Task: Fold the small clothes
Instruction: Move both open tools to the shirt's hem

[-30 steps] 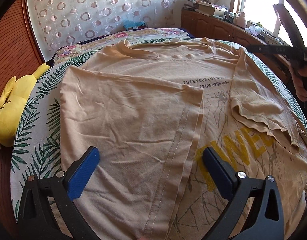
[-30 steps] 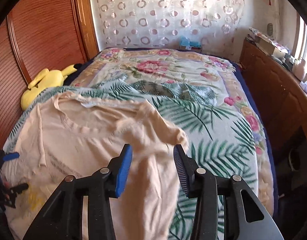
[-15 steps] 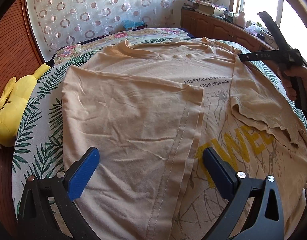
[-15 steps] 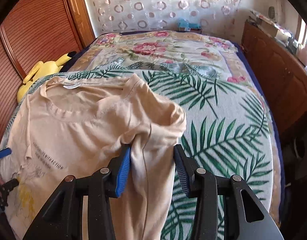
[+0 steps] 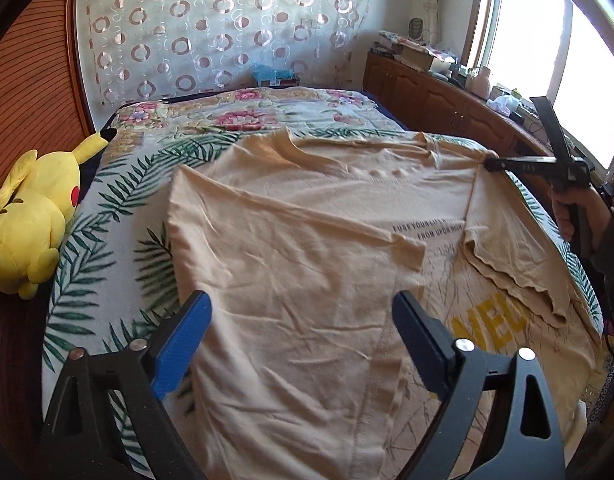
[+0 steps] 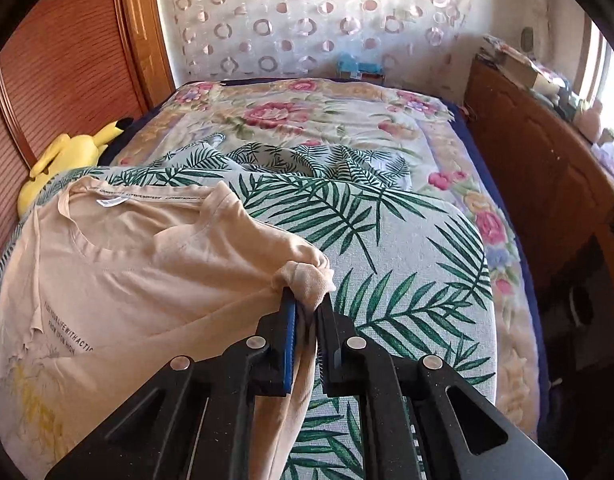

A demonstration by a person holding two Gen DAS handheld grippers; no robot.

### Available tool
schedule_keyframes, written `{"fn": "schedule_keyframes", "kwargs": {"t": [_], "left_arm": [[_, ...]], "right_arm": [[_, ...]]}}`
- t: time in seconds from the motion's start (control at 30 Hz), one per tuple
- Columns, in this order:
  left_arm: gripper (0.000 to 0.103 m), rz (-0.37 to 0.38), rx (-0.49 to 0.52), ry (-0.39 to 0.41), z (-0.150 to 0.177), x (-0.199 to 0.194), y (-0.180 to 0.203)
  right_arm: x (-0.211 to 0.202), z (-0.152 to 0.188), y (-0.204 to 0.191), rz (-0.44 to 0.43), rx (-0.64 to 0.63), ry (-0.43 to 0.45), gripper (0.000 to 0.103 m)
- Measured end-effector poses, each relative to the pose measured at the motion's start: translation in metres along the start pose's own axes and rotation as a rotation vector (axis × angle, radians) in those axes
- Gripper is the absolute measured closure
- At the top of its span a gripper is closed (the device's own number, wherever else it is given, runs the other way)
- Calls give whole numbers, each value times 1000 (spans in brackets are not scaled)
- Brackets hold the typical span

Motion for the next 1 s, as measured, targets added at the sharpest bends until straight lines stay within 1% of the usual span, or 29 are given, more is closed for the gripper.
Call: {"fn": "schedule_keyframes", "kwargs": {"t": [0.03, 0.07, 0.1, 0.13, 0.17, 0.23, 0.3, 0.43, 0.63, 0.77, 0.8, 0.83, 1.0], "left_arm": [[20, -3, 1, -2, -3, 1, -3], [22, -5, 3, -2, -7, 3, -6], [25, -8, 5, -1, -12, 5, -9], [31, -10, 7, 0, -15, 7, -12], [33, -13, 6, -2, -18, 10, -15], [40, -36, 2, -9, -26, 18, -23], [43, -62, -5, -13, -32, 26, -31], [43, -110, -33, -22, -39, 39, -47], [43, -147, -60, -32, -45, 52, -64], [43, -146, -74, -24, -51, 57, -69], [44, -144, -75, -23, -52, 58, -69], [48, -138, -74, -17, -54, 59, -69], [50, -140, -77, -20, -59, 65, -70]], "right_arm": [[1, 2, -1, 0, -3, -2, 94], [2, 3, -2, -1, -3, -4, 92], [3, 4, -3, -1, 2, -7, 88], [3, 4, -2, 1, 8, -6, 76], [3, 4, -2, 2, 13, -4, 63], [-1, 4, -1, -6, 23, 7, 59], [0, 4, 2, -12, 29, 3, 58], [4, 9, 3, -22, 27, -17, 58], [3, 16, 1, -5, 2, -6, 58], [4, 18, -2, 17, -8, 7, 58], [4, 19, -2, 18, -6, 8, 58], [4, 19, -2, 21, -8, 6, 58], [4, 19, -2, 20, -14, 6, 58]]}}
Point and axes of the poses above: each gripper's, at about its wrist camera, not at the fingertips, and x roughly the way its jaws point, y to its right, z to its underside, the point moved 4 cm from there along x, roughly the way its jaws point, and after that the axes turned 5 degrees about -x, right-handed, at the moved point
